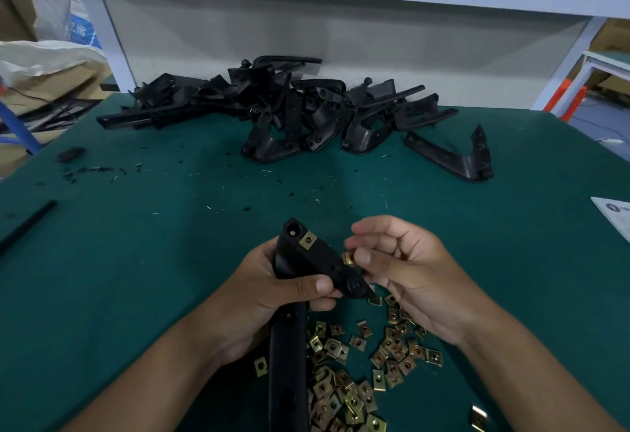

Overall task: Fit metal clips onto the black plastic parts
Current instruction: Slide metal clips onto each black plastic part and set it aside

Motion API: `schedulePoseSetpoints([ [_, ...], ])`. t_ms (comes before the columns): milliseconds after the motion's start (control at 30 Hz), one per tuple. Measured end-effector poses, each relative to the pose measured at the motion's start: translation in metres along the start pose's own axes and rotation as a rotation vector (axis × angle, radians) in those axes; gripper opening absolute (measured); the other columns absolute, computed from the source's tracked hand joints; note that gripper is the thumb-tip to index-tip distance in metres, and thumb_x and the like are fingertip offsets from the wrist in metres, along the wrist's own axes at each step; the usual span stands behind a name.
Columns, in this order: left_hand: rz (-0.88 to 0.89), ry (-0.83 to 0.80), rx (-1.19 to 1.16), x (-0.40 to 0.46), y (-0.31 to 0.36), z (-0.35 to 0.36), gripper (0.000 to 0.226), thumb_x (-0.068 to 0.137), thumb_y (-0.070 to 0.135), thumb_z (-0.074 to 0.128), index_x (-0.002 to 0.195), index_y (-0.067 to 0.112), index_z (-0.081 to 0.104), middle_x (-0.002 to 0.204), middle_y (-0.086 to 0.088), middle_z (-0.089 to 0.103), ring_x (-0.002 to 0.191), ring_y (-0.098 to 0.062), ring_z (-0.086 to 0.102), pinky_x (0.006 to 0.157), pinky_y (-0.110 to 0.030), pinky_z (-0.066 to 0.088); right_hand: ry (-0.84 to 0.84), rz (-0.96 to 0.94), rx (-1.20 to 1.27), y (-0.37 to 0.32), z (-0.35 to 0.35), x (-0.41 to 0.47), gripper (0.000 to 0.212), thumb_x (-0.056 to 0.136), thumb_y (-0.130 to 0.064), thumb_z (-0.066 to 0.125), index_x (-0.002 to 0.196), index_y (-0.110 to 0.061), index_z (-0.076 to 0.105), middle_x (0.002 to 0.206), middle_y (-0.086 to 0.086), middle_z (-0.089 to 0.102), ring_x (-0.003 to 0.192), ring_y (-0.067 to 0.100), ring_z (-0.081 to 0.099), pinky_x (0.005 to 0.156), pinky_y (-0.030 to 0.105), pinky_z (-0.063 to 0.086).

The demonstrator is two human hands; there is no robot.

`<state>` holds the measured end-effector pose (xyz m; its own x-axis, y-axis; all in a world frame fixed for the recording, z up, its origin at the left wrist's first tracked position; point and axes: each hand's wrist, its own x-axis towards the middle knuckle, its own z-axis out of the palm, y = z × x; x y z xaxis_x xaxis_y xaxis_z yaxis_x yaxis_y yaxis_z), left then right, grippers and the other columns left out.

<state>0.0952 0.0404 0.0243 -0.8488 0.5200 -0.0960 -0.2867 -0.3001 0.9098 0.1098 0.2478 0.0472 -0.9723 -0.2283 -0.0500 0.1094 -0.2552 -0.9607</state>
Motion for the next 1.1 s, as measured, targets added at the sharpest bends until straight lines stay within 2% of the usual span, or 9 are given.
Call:
schedulePoseSetpoints([
  [167, -0.01, -0.003, 0.014, -0.0011, 0.0004, 0.0006, 0.021, 0.068, 0.013, 0.085, 0.086, 0.02, 0.077, 0.09, -0.01, 0.077, 0.081, -0.02, 0.075, 0.069, -0.024, 0.058, 0.009, 0.005, -0.011, 0.0005, 0.0024, -0.0007, 0.027, 0.067, -0.024, 0.084, 0.094, -0.024, 0.077, 0.091, 0.006, 0.077, 0.076, 0.012, 0.072, 0.06, 0.02, 0.054],
  [367, 0.007, -0.019, 0.01, -0.0013, 0.0014, 0.0013, 0.022, 0.068, 0.014, 0.087, 0.086, 0.019, 0.077, 0.087, -0.009, 0.077, 0.077, -0.018, 0.075, 0.066, -0.022, 0.057, 0.027, -0.025, -0.063, -0.0021, 0.0023, -0.0008, 0.024, 0.069, -0.027, 0.083, 0.092, -0.03, 0.077, 0.095, 0.006, 0.078, 0.078, 0.014, 0.073, 0.058, 0.021, 0.052],
  [567, 0.007, -0.008, 0.018, 0.0, -0.001, -0.0007, 0.025, 0.07, 0.013, 0.084, 0.091, 0.008, 0.071, 0.086, -0.011, 0.076, 0.074, -0.019, 0.074, 0.066, -0.022, 0.057, 0.042, -0.049, -0.078, -0.0029, 0.0018, -0.0011, 0.024, 0.069, -0.026, 0.084, 0.092, -0.028, 0.076, 0.096, 0.009, 0.078, 0.08, 0.015, 0.073, 0.058, 0.022, 0.052],
  [733, -0.011, -0.002, 0.022, -0.0002, -0.0009, -0.0005, 0.021, 0.068, 0.015, 0.085, 0.087, 0.018, 0.076, 0.088, -0.011, 0.077, 0.076, -0.019, 0.075, 0.066, -0.022, 0.057, 0.033, -0.055, -0.09, -0.0012, 0.0021, -0.0011, 0.023, 0.074, -0.024, 0.084, 0.094, -0.026, 0.074, 0.097, 0.01, 0.078, 0.081, 0.016, 0.073, 0.058, 0.022, 0.052],
  [867, -0.012, 0.003, 0.018, -0.0006, -0.0001, 0.0003, 0.026, 0.068, 0.015, 0.085, 0.091, 0.014, 0.075, 0.09, -0.013, 0.076, 0.077, -0.019, 0.075, 0.066, -0.022, 0.057, 0.022, -0.043, -0.096, -0.0002, 0.0031, -0.0006, 0.023, 0.07, -0.03, 0.084, 0.091, -0.032, 0.075, 0.097, 0.009, 0.078, 0.078, 0.014, 0.072, 0.056, 0.021, 0.051],
  [1100, -0.03, -0.007, 0.062, -0.0023, 0.0027, 0.0023, 0.02, 0.073, 0.011, 0.083, 0.083, 0.028, 0.078, 0.088, -0.007, 0.078, 0.077, -0.016, 0.075, 0.065, -0.02, 0.056, 0.007, -0.054, -0.18, -0.0043, -0.0007, -0.0022, 0.023, 0.074, -0.023, 0.085, 0.093, -0.031, 0.074, 0.096, 0.011, 0.079, 0.076, 0.013, 0.072, 0.055, 0.019, 0.048],
])
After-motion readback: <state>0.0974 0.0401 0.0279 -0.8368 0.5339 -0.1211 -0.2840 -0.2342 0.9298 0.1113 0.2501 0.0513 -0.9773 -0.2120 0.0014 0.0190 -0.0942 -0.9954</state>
